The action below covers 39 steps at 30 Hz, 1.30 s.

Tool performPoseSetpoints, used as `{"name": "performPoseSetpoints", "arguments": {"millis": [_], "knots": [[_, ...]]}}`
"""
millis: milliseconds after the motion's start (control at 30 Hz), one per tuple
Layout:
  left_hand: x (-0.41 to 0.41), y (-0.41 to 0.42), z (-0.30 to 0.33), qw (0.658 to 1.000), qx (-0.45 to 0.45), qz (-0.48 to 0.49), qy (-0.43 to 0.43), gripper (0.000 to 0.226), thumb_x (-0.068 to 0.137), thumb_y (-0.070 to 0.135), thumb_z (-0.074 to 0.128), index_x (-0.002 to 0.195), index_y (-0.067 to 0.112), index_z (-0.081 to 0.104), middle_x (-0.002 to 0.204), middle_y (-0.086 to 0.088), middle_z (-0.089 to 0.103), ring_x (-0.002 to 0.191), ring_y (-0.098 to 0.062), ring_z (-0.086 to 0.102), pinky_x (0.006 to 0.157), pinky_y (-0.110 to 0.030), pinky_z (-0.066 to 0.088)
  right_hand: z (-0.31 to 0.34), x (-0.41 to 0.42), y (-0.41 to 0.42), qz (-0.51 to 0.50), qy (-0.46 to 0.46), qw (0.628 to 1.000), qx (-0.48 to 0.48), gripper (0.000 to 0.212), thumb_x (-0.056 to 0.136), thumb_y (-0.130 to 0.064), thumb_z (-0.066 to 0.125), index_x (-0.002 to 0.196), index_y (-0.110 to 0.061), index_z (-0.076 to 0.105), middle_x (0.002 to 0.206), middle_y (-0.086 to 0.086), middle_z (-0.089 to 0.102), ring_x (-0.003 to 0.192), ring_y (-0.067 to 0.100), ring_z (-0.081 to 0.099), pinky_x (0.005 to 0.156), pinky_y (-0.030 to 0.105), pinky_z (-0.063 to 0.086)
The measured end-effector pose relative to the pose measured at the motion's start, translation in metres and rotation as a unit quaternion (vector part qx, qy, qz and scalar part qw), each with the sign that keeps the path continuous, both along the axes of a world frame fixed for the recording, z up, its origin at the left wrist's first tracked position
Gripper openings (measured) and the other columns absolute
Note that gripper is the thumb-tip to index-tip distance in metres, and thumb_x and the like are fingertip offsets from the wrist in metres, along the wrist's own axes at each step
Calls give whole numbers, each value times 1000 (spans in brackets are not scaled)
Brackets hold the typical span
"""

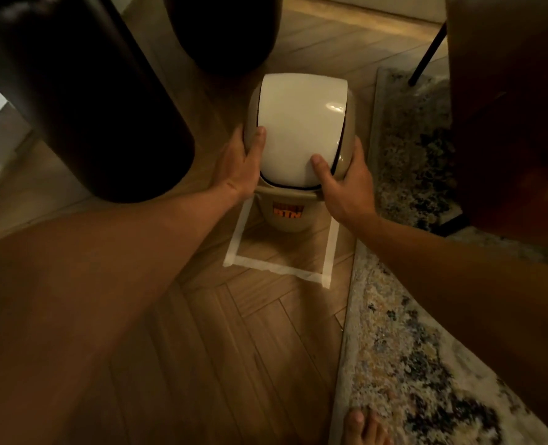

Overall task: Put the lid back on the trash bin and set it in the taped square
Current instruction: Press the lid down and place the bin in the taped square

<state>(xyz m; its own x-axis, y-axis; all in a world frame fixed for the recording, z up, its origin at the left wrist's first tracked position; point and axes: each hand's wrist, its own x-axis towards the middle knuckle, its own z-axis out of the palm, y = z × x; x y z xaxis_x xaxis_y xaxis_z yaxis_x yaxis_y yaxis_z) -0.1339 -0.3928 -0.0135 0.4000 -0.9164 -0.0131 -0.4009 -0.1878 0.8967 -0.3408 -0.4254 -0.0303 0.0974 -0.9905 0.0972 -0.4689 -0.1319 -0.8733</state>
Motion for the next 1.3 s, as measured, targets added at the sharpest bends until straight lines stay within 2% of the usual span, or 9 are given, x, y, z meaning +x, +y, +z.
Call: {"name": "performPoseSetpoints", "arguments": {"millis": [233,367,567,700,800,933,1100,1233,1300], "knots": [[8,-30,-2,1000,-8,20,-18,59,104,59,33,149,23,46,136,-1,63,122,-21,61,96,-32,48,0,14,-35,-11,15,1000,-3,93,82,-82,61,156,-31,38,143,-5,62,129,15,61,106,44,54],[1,-38,-7,1000,-18,9,-1,71,94,74,31,151,34,43,140,5,63,126,-18,60,103,-41,52,1,8,-46,-19,24,1000,8,94,85,-74,62,159,-22,37,144,-1,63,129,17,62,108,38,53],[2,-38,-6,1000,-3,-7,-16,75,94,77,27,155,35,37,145,5,60,130,-19,58,106,-43,50,2,4,-51,14,28,999,30,89,90,-65,68,161,-24,33,144,-3,63,123,9,60,100,23,49],[7,-37,0,998,41,-39,-23,80,92,79,24,158,34,31,149,1,56,134,-24,55,109,-47,47,9,-6,-58,75,41,993,83,104,81,-74,72,164,-32,24,148,-6,60,131,15,60,110,38,51],[13,-39,6,996,46,-48,-50,87,89,84,19,153,29,40,146,-3,57,133,-23,55,110,-49,46,21,-15,-61,131,47,985,100,101,83,-66,76,163,-32,25,150,-7,58,134,15,58,111,37,51],[16,-41,15,996,15,-49,-72,82,94,79,23,154,25,37,151,-5,50,135,-21,51,112,-49,43,35,-12,-65,126,37,990,53,101,76,-71,79,158,-34,33,152,-6,53,137,14,55,110,46,52],[18,-44,15,994,15,-92,-59,80,97,75,25,161,29,15,160,-3,41,142,-22,45,114,-52,41,43,-3,-67,100,27,995,17,98,86,-71,70,163,-32,24,159,-5,45,144,14,47,115,46,47],[15,-38,9,993,27,-113,-35,74,103,64,25,164,29,1,165,-4,33,147,-24,39,118,-47,36,35,0,-58,102,10,993,58,83,107,-49,50,168,-23,0,167,1,36,149,18,40,116,32,38],[12,-35,7,993,26,-110,-19,72,104,61,26,164,28,2,167,-3,29,149,-23,35,119,-42,33,33,1,-57,97,-3,993,64,80,109,-47,46,168,-22,-1,168,3,34,150,18,37,119,33,36]]}}
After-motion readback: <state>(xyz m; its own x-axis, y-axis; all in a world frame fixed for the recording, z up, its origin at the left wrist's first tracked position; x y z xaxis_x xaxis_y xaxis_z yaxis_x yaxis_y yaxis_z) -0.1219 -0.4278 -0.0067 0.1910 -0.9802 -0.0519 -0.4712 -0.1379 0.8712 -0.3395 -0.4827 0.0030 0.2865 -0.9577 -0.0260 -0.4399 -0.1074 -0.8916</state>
